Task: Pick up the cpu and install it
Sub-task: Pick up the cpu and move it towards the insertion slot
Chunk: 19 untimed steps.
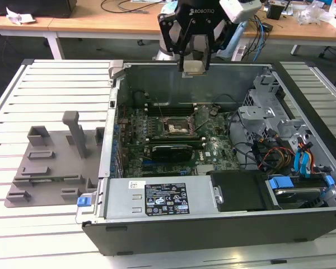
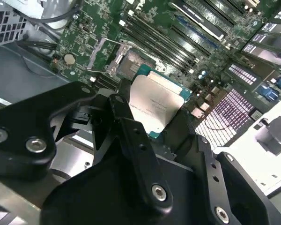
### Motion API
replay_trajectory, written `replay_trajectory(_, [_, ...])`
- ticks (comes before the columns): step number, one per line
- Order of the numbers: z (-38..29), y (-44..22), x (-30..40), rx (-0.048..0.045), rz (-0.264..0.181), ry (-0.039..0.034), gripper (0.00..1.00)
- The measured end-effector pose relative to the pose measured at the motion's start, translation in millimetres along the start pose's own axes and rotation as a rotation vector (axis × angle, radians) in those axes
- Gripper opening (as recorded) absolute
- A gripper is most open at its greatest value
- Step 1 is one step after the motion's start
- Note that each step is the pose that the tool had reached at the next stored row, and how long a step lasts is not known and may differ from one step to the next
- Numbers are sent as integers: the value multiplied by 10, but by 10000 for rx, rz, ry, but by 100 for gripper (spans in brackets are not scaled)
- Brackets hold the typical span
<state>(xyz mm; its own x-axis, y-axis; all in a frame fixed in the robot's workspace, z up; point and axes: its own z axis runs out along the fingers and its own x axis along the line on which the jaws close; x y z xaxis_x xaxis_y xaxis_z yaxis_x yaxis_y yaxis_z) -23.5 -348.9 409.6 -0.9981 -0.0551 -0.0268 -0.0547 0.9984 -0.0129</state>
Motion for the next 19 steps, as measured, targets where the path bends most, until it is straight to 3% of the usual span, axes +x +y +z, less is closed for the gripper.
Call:
replay_trajectory(1, [3, -5, -97, 0, 0, -1, 55])
replay_trajectory(4, [5, -10, -179, 0, -1, 0, 55])
replay_trajectory(6, [7, -15, -274, 0, -1, -1, 55])
replay_trajectory(8, [8, -17, -315, 1, 0, 0, 55])
replay_trajectory(18, [23, -37, -705, 0, -1, 0, 55])
replay_trajectory(19, [24, -37, -715, 2, 0, 1, 55])
